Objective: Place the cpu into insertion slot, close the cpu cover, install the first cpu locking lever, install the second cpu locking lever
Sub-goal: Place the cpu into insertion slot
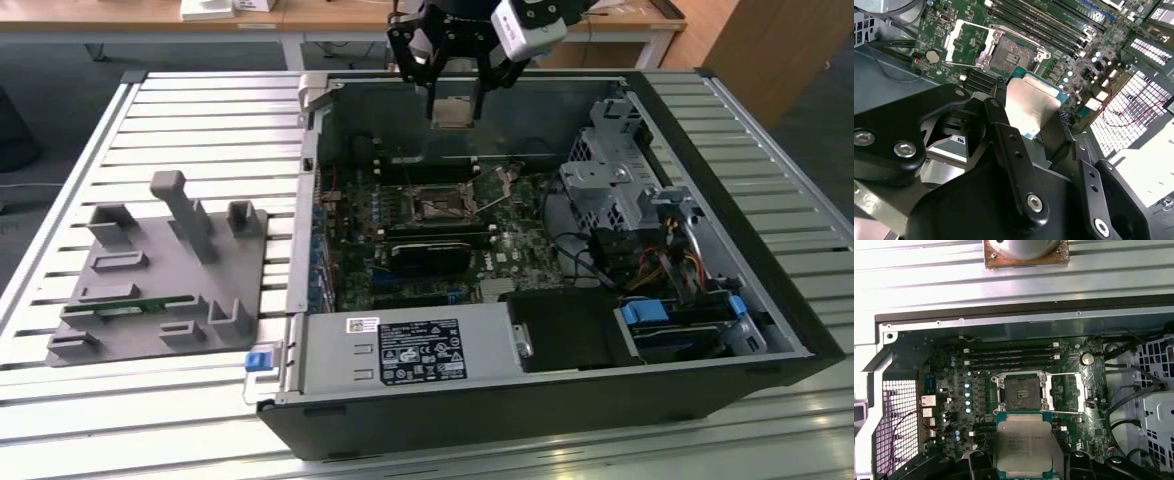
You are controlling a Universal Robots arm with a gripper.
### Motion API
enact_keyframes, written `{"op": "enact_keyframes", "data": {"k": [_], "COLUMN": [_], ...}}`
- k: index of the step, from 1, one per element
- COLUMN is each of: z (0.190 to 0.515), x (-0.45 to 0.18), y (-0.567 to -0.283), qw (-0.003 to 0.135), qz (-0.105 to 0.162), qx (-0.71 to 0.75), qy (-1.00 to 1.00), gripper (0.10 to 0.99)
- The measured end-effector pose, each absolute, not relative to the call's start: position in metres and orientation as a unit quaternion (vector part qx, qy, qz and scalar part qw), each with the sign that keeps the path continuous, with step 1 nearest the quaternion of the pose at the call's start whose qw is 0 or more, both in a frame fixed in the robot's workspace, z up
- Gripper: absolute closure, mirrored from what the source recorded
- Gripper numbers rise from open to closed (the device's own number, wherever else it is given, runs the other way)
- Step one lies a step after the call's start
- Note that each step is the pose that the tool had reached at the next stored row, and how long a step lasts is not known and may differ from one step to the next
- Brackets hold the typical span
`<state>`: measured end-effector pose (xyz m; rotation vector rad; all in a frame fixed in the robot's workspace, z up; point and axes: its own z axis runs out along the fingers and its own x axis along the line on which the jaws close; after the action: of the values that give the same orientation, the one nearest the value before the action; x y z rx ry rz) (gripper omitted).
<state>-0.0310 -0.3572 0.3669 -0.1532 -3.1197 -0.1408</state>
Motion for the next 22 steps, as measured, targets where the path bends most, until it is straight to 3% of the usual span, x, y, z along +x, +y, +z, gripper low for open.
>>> {"op": "enact_keyframes", "data": {"k": [22], "z": [0.3658], "x": [-0.0310], "y": [-0.3572], "qw": [0.006], "qz": [-0.045], "qx": [-0.087], "qy": [-0.995], "gripper": [0.561]}}
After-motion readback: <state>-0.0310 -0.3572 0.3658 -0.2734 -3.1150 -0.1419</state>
